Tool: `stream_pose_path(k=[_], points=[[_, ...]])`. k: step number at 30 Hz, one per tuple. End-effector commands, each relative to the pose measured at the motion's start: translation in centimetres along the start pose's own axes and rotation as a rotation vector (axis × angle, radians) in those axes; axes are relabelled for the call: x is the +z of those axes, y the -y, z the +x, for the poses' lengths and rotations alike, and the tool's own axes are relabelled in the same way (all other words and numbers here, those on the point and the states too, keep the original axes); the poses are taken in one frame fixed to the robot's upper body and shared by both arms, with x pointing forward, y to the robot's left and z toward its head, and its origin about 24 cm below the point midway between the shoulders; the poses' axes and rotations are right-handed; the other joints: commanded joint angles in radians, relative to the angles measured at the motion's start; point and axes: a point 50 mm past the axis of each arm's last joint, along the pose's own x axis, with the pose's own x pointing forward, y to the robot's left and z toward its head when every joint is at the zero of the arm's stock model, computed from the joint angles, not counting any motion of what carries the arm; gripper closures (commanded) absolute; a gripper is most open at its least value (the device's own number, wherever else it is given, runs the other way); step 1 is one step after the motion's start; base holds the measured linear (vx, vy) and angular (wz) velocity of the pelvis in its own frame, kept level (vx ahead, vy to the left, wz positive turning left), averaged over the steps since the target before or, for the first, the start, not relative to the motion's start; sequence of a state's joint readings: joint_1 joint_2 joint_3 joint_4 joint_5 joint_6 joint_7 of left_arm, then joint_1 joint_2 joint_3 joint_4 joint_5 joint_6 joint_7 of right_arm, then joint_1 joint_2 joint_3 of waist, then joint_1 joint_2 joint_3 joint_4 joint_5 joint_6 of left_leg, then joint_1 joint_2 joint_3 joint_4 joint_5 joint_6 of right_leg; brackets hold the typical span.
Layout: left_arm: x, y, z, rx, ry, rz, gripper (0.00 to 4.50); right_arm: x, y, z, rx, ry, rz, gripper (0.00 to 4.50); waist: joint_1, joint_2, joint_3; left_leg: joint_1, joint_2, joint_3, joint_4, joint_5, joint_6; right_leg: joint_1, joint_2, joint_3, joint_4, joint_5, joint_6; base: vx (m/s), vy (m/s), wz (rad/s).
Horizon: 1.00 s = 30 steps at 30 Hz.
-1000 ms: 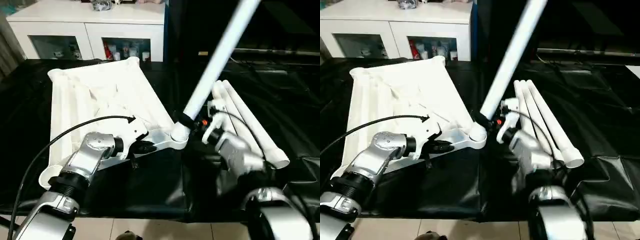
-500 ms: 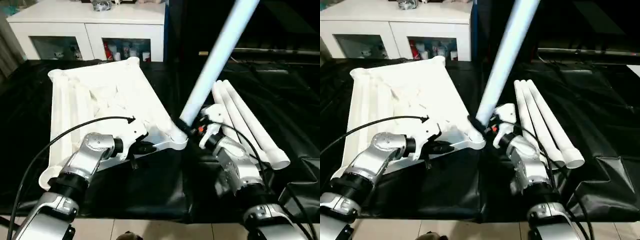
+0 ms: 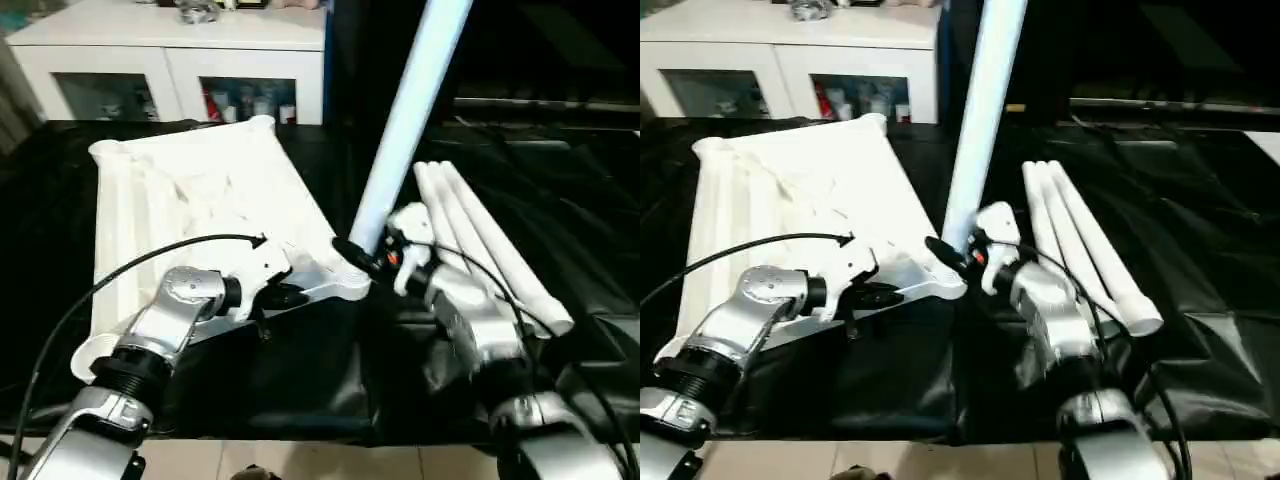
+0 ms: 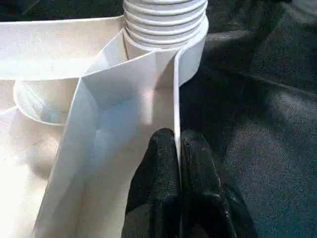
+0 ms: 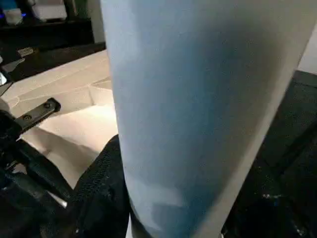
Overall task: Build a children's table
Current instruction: Insert table leg to table base, then rotate leg to tighten
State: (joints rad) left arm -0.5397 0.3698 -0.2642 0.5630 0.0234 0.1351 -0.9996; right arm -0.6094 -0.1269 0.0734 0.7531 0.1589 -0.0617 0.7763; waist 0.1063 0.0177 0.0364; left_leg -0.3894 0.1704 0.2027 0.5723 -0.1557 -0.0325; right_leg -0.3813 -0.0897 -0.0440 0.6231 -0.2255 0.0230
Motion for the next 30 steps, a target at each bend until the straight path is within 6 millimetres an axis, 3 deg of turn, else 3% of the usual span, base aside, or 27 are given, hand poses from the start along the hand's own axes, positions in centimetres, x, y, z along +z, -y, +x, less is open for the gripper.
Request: stream_pose_path(k=[1,4,5,6,7,9,13,15,17,30], points=[[0.9,0.6,0.7,-0.074,0.008,0.089,4.50,-4.3,-0.8,-0.8,0.056,-0.215,0.105,2.60,-0.009,-0.012,-0.036,0.038,0.070,-0.048,-0.087,-0.490,-0.057,-0.008,-0.081,0.049,-0.118,-0.490,-0.144,0.000,0.000,0.00],[1.0,0.6,0.7,-0.087,-0.004,0.108,4.50,-4.5,-0.7,-1.0,0.097,-0.244,0.101,2.61,-0.005,-0.008,-0.039,0.038,0.073,-0.046,-0.088,-0.470,-0.055,-0.007,-0.080,0.051,-0.114,-0.446,-0.157,0.000,0.000,0.00],[1.1,0.6,0.6,-0.099,-0.004,0.115,4.50,-4.6,-0.7,-1.2,0.134,-0.266,0.093,2.61,-0.004,-0.007,-0.041,0.038,0.073,-0.044,-0.090,-0.452,-0.055,-0.004,-0.076,0.049,-0.109,-0.391,-0.166,0.000,0.000,0.00],[1.2,0.6,0.6,-0.106,-0.004,0.119,4.50,-4.7,-0.7,-1.3,0.156,-0.278,0.089,2.61,-0.004,-0.009,-0.042,0.036,0.073,-0.044,-0.091,-0.444,-0.054,-0.001,-0.074,0.047,-0.106,-0.361,-0.173,0.000,0.000,0.00],[1.3,0.6,0.6,-0.116,-0.003,0.124,4.50,-4.8,-0.8,-1.5,0.180,-0.291,0.084,2.61,0.001,-0.012,-0.047,0.038,0.074,-0.037,-0.089,-0.400,-0.043,0.003,-0.070,0.046,-0.097,-0.262,-0.196,0.000,0.000,0.00],[1.4,0.7,0.5,-0.147,-0.007,0.137,4.50,-5.0,-0.9,-1.8,0.225,-0.307,0.091,2.61,0.001,-0.021,-0.046,0.034,0.073,-0.033,-0.088,-0.376,-0.030,0.009,-0.069,0.044,-0.093,-0.212,-0.213,0.000,0.000,0.00],[1.7,1.1,0.0,-0.247,-0.012,0.175,4.50,-5.5,-1.1,-2.6,0.289,-0.323,0.091,2.61,0.008,-0.017,-0.051,0.033,0.073,-0.030,-0.086,-0.324,-0.010,0.019,-0.067,0.038,-0.084,-0.123,-0.236,0.041,0.000,0.00],[1.9,1.4,-0.3,-0.296,-0.005,0.183,4.50,-5.6,-1.1,-2.9,0.295,-0.321,0.089,2.61,0.007,-0.017,-0.051,0.033,0.074,-0.031,-0.087,-0.326,-0.012,0.022,-0.068,0.038,-0.083,-0.121,-0.238,0.000,0.000,0.00],[2.1,1.8,-0.7,-0.369,0.008,0.189,4.50,-5.8,-1.1,-3.3,0.304,-0.314,0.101,2.61,0.004,-0.008,-0.052,0.038,0.075,-0.032,-0.090,-0.359,-0.031,0.021,-0.064,0.038,-0.083,-0.121,-0.243,0.000,0.000,0.00],[2.2,1.9,-1.4,-0.453,0.004,0.167,4.50,-6.9,-1.8,-4.8,0.365,-0.326,0.135,2.61,0.006,-0.008,-0.048,0.046,0.077,-0.034,-0.096,-0.434,-0.059,0.016,-0.067,0.041,-0.092,-0.198,-0.244,0.000,0.000,0.00]])
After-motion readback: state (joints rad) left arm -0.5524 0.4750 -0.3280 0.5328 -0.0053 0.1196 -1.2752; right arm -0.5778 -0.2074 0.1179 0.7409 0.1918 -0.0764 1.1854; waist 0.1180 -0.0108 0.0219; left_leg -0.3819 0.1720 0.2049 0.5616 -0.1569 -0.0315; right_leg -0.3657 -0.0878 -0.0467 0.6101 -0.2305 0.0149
